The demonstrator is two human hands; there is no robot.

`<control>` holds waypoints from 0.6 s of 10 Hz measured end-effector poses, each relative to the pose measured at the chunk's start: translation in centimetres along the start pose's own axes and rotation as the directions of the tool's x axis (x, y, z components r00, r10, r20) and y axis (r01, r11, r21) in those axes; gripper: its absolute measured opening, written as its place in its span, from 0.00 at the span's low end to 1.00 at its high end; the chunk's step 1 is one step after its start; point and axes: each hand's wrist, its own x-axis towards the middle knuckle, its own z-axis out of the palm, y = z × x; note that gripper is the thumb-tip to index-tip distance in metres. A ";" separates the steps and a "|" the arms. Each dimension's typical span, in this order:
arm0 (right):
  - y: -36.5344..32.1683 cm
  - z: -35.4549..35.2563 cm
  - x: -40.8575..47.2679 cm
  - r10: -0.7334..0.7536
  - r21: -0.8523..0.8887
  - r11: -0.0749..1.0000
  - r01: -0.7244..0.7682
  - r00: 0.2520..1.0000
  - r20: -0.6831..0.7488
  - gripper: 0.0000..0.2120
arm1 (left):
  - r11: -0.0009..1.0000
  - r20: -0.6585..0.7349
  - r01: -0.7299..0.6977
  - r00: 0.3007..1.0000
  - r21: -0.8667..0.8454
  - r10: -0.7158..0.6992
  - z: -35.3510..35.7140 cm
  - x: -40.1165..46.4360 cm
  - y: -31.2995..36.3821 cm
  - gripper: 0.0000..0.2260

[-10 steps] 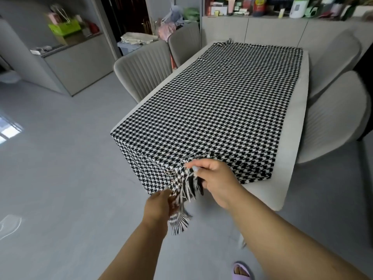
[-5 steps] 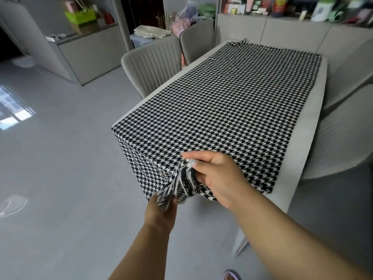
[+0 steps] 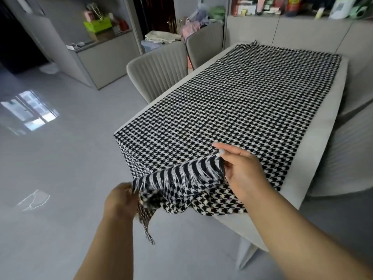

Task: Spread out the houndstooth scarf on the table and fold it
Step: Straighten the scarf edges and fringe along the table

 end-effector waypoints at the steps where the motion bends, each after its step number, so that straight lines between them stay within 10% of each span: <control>1: -1.6 -0.6 0.2 -0.059 0.046 0.997 0.063 0.994 -0.088 0.13 | 0.988 -0.093 -0.145 0.984 0.056 0.150 0.6 0.4 5.3 0.15; 6: -13.9 -5.2 0.6 -0.392 0.207 0.872 0.443 0.887 -0.245 0.16 | 0.890 0.266 -0.366 0.860 -0.273 0.436 15.4 1.6 27.5 0.11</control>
